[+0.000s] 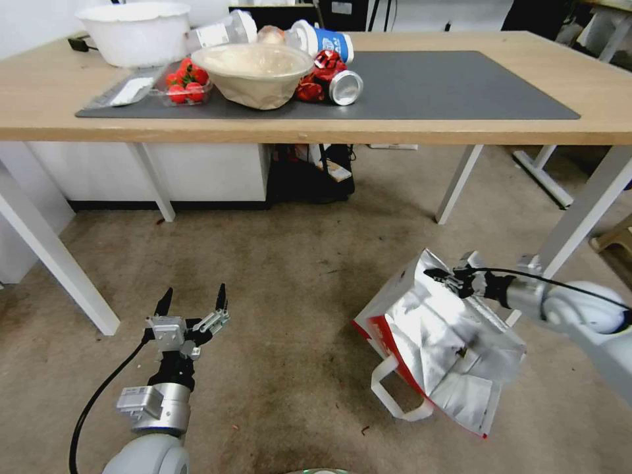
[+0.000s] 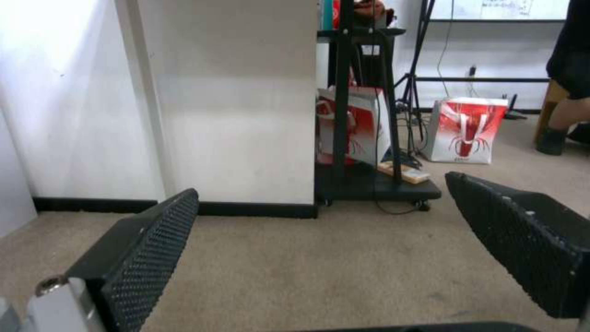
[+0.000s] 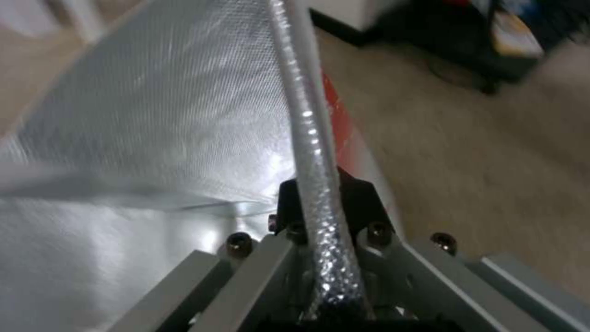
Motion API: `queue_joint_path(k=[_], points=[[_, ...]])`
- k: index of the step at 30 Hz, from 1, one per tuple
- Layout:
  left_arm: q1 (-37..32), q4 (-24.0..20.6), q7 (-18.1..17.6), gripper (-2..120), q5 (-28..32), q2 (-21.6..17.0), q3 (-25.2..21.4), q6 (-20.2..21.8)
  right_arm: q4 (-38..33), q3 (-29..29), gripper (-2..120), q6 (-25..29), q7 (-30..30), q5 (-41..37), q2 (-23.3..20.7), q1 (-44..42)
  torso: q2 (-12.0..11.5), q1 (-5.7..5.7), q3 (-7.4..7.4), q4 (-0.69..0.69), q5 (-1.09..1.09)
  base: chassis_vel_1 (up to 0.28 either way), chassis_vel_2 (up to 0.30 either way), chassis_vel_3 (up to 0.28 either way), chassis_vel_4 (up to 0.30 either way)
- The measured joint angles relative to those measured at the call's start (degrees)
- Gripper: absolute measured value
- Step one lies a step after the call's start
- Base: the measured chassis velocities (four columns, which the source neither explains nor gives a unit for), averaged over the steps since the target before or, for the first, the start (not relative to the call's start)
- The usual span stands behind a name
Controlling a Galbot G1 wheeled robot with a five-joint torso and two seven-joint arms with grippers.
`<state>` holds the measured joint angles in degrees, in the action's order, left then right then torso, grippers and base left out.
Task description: Pick up the food delivery bag from the floor and place it on the table.
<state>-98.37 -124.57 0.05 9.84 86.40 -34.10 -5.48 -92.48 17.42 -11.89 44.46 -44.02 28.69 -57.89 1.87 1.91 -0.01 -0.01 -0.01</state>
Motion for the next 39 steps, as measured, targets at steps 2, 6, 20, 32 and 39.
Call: queue_joint_path(k=[2, 6, 20, 32, 39], points=[[0.0, 0.0, 0.0, 100, -0.1, 0.0, 0.0, 0.0, -0.9, 1.1, 0, 0.2, 1.8, -1.1, -1.1, -0.6, 0.0, 0.0, 0.0, 0.0, 0.01, 0.0, 0.0, 0.0, 0.0], [-0.1, 0.0, 0.1, 100, -0.2, -0.1, 0.2, -0.1, -4.4, 5.3, 0, 0.7, 7.0, -6.3, -5.3, -2.6, 0.0, 0.0, 0.0, 0.0, -0.02, 0.0, 0.0, 0.0, 0.0], [-0.6, -1.0, 0.1, 100, -0.3, -0.7, 0.2, -0.4, -17.9, 11.2, 0, -2.0, 16.1, -20.5, -14.7, -5.0, 0.0, 0.0, 0.0, 0.01, 0.0, 0.0, 0.0, 0.0, 0.0], [-0.8, -1.5, 0.4, 100, 0.0, -0.9, -0.1, -1.3, -23.9, 12.3, 0, -3.2, 11.7, -23.6, -17.1, -7.5, 0.0, 0.0, 0.0, 0.0, 0.0, 0.0, 0.0, 0.0, 0.0], [-0.7, -1.5, 0.5, 100, 0.4, -0.9, -0.1, -1.4, -24.1, 12.6, 0, -3.2, 11.0, -22.5, -17.2, -9.0, 0.0, 0.0, 0.0, 0.0, 0.01, 0.0, 0.0, 0.0, 0.0]])
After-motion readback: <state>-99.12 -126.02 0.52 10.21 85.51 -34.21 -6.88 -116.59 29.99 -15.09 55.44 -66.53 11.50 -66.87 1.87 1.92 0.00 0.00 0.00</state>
